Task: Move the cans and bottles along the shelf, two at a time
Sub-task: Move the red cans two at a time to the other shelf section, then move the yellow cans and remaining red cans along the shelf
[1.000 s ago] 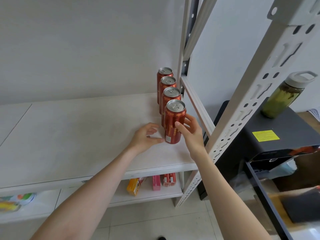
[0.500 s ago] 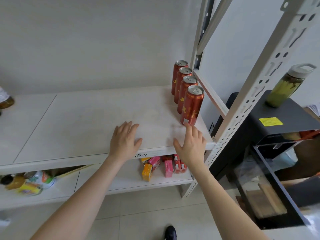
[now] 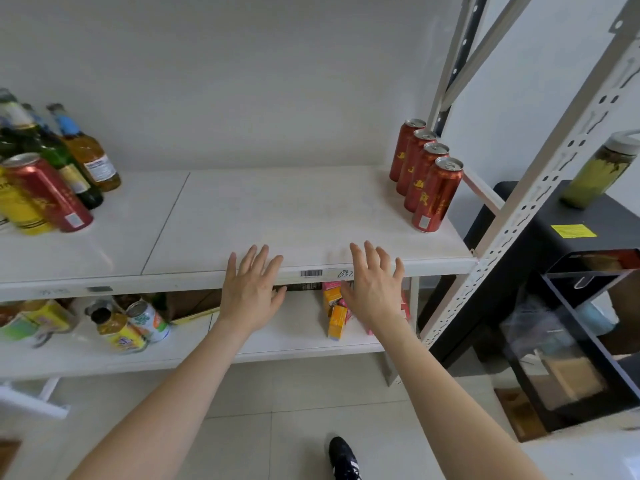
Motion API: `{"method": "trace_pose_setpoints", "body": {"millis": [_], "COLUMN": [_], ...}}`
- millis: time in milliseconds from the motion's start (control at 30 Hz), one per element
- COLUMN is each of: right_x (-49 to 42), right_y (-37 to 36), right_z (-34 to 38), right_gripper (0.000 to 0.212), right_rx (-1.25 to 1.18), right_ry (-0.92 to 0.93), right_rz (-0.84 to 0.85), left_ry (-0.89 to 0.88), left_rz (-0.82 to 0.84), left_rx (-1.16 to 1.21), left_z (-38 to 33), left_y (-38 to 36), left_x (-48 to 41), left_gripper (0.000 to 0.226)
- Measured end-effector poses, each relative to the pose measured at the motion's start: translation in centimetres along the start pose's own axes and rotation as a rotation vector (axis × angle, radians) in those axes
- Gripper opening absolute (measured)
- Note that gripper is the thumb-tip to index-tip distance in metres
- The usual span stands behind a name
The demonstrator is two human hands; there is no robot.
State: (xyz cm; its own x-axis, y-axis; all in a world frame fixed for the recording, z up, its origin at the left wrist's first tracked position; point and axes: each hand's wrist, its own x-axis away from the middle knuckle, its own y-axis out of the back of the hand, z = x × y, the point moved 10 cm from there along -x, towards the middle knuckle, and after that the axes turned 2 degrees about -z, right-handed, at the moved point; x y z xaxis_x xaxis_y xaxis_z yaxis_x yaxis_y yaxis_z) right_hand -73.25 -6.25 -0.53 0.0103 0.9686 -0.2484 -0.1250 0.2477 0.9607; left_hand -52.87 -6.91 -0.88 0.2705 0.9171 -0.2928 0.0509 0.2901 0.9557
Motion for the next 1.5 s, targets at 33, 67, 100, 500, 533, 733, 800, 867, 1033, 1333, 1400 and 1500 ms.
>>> {"method": "trace_pose_setpoints", "body": {"millis": [33,67,100,500,533,733,800,867,1033,1333,1400,1500], "right_x": [0.1,0.1,0.1,-2.3,-2.4,-2.2,-2.1,-1.8,-0.6,-1.0,-1.5,-2.5], "right_y": [0.0,0.0,0.0,-2.2,-2.4,-4.0,-4.2,-4.4,-4.3,-6.0,-6.7,-7.4], "right_z": [1.1,2.1,3.2,15.1,16.2,24.6,27.7,30.9,38.8,51.0,53.7,58.0], "right_gripper": [0.07,0.069,0.069,0.07,0.07,0.07,0.07,0.07,0.07,0.071,0.071,0.07], "right_rx": [0.005,0.013,0.023,0.024,0.01,0.004,0.0,0.003,-0.008,-0.043,-0.036,-0.049], "right_ry": [0.009,0.019,0.029,0.068,0.066,0.102,0.107,0.109,0.096,0.084,0.093,0.121], "right_rz": [0.0,0.0,0.003,-0.024,-0.038,-0.007,0.004,0.002,-0.016,-0.02,-0.023,-0.031], "left_ry": [0.008,0.019,0.031,0.046,0.043,0.071,0.093,0.1,0.092,0.139,0.166,0.225], "left_rz": [0.0,0.0,0.002,0.023,0.025,0.011,0.017,0.015,0.025,0.003,0.005,0.017], "left_rx": [-0.009,-0.014,-0.017,-0.058,-0.061,-0.05,-0.042,-0.039,-0.056,-0.07,-0.073,-0.08], "left_z": [0.8,1.8,2.7,15.3,16.4,24.0,26.9,29.9,37.6,50.2,53.2,57.6], "left_y": [0.2,0.4,0.6,1.2,1.1,1.9,2.3,2.9,4.2,4.8,4.6,4.5], "left_x": [0.5,1.0,1.4,2.2,2.3,5.0,6.2,7.5,11.2,15.8,16.4,17.4], "left_gripper": [0.058,0.058,0.058,0.06,0.06,0.06,0.06,0.061,0.062,0.06,0.06,0.059]}}
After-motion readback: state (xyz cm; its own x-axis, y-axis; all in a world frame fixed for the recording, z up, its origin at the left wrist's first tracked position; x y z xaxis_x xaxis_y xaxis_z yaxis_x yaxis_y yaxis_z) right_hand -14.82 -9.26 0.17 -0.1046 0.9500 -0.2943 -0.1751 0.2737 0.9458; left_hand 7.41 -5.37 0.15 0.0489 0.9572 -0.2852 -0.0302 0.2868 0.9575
